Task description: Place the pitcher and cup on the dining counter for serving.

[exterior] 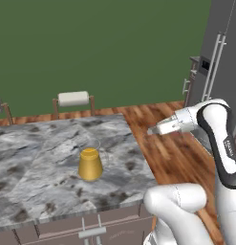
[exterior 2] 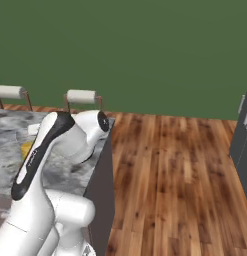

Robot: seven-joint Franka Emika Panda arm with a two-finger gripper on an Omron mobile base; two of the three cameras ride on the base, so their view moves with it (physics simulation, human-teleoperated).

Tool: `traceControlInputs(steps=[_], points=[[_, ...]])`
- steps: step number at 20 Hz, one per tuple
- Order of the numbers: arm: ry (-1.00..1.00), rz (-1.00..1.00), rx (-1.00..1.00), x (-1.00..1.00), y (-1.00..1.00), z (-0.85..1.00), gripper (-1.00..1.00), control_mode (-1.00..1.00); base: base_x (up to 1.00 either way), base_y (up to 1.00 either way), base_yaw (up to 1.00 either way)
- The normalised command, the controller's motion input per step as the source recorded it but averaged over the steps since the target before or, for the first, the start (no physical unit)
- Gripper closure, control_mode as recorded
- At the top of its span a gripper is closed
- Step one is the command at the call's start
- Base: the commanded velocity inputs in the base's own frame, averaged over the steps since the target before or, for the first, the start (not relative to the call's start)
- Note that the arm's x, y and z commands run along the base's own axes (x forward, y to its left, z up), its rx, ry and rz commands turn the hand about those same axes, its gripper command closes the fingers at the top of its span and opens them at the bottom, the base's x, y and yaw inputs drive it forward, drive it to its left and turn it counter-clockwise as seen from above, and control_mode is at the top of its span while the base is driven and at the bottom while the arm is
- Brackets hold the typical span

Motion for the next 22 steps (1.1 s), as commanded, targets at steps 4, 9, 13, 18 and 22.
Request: traceControlInputs(steps=[4,9,13,18,22], points=[[0.46,-0.57,-0.09,-0.36,-0.09,0.28,-1.00,-1.00,0.00,0.00,0.00],[0.55,-0.52,-0.26,-0.27,-0.12,0.00,-1.00,-1.00,0.00,0.00,0.00],[0.57,-0.40,-0.19,-0.04,-0.47,0.00,-1.00,-1.00,0.00,0.00,0.00],[0.35,-0.14,-0.04,0.03,-0.10,0.12,-1.00,-1.00,0.00,0.00,0.00],[0.00,0.00,0.00,0.00,0.00,0.00,-1.00,-1.00,0.00,0.00,0.00]])
